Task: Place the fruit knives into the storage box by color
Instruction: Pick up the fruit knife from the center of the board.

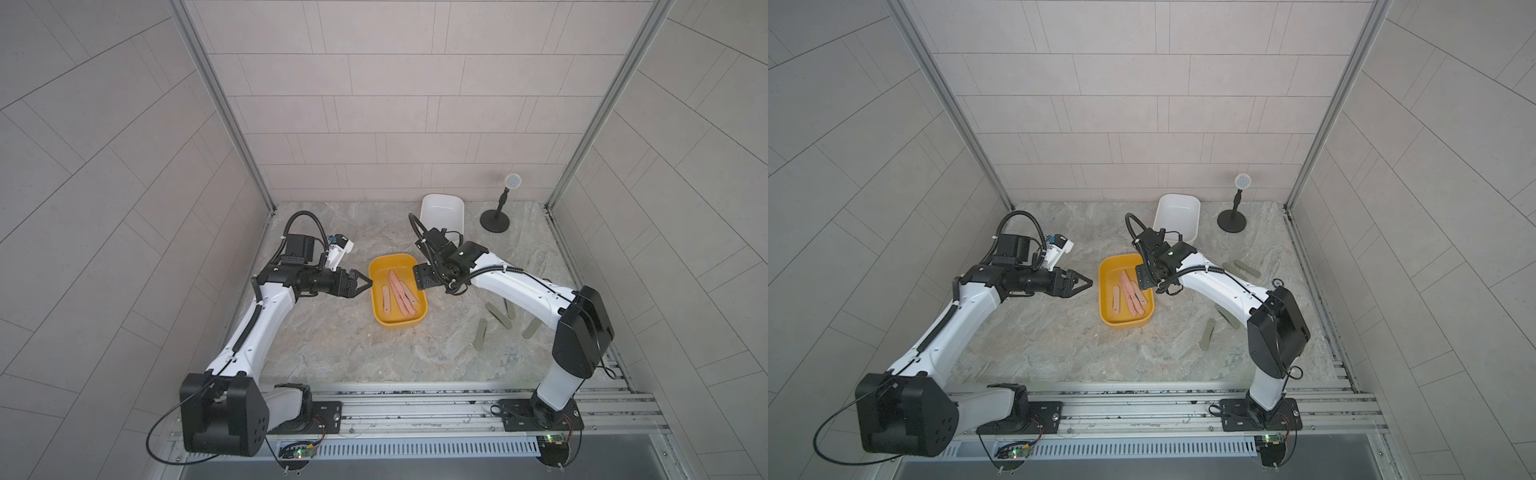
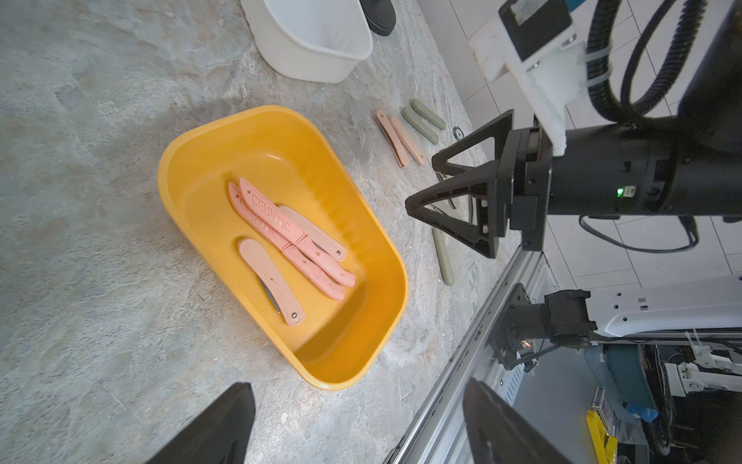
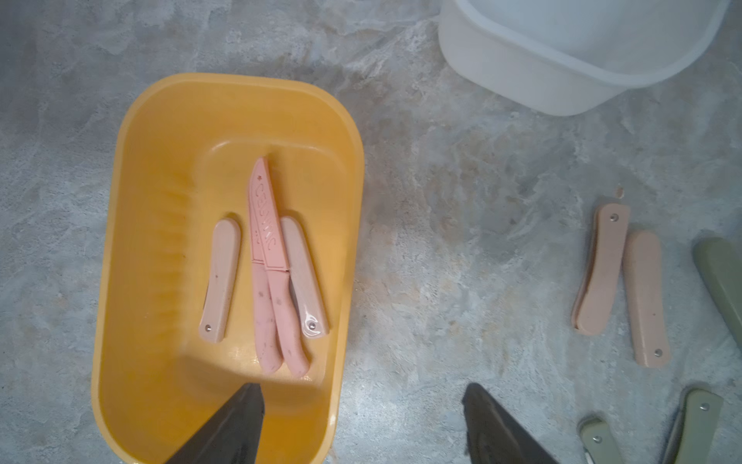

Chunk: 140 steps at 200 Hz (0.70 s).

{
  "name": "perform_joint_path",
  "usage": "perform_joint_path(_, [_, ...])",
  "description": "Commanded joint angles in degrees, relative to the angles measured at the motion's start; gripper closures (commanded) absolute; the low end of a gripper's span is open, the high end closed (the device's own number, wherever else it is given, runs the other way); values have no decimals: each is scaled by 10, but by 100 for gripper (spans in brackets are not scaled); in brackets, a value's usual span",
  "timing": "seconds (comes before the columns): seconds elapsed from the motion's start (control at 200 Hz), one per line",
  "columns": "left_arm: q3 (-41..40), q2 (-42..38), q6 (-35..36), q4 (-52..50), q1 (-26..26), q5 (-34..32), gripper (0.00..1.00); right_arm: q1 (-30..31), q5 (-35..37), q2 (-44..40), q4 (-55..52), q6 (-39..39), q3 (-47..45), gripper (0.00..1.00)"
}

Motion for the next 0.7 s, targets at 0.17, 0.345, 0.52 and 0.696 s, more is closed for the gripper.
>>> perform_joint_path(0.17, [26, 13, 4, 7, -19, 0, 12, -42, 16, -52, -11, -7, -43, 19])
perform_joint_path(0.345, [57, 40, -4, 3, -32, 10, 12, -76, 18, -77, -12, -8, -78, 19])
perform_joint_path(0.52, [52, 51, -27, 30, -55, 6, 12, -110, 23, -95, -12, -8, -112, 19])
perform_joint_path(0.696, [39, 49, -26, 38, -68, 0, 12, -146, 27, -99, -12, -14, -137, 19])
